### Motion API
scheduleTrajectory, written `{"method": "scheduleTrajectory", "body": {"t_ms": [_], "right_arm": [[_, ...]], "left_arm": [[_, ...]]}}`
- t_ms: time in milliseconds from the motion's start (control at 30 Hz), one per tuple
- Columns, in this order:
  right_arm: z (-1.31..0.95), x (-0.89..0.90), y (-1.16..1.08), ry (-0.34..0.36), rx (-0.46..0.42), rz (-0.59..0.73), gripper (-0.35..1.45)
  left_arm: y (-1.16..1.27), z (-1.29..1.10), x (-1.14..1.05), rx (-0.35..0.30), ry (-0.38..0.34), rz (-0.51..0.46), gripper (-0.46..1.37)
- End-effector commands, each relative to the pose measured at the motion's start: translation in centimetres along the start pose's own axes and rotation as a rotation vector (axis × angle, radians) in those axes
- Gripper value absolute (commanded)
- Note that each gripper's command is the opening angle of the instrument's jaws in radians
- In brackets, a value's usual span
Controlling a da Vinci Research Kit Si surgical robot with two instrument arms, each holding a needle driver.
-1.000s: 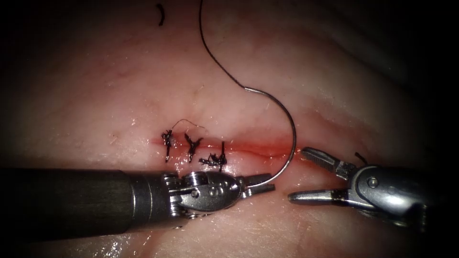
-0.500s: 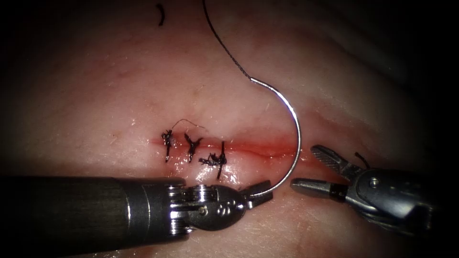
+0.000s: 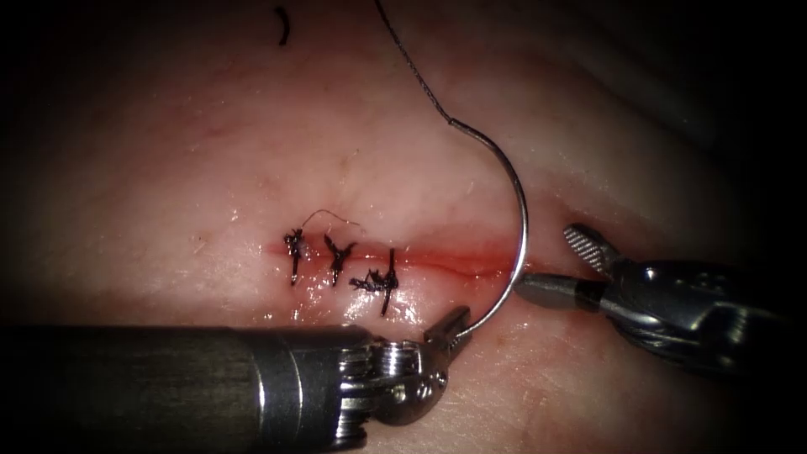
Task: Wound Closure
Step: Use the left gripper to pass the needle to the right gripper
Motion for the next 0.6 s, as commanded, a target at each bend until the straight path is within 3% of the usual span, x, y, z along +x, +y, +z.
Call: {"method": "scheduleTrajectory", "body": {"t_ms": [33, 333, 600], "right_arm": [[0.02, 0.05, 0.0, -0.009, -0.021, 0.005, 1.28], [0.07, 0.23, -0.04, -0.021, -0.022, 0.021, 1.28], [0.18, 0.28, -0.1, -0.022, -0.021, 0.029, 1.27]], "left_arm": [[0.01, -0.02, 0.01, 0.007, -0.013, 0.025, -0.35], [0.02, -0.08, 0.01, 0.03, -0.026, 0.1, -0.35], [0.02, -0.17, 0.05, 0.047, -0.029, 0.143, -0.35]]}}
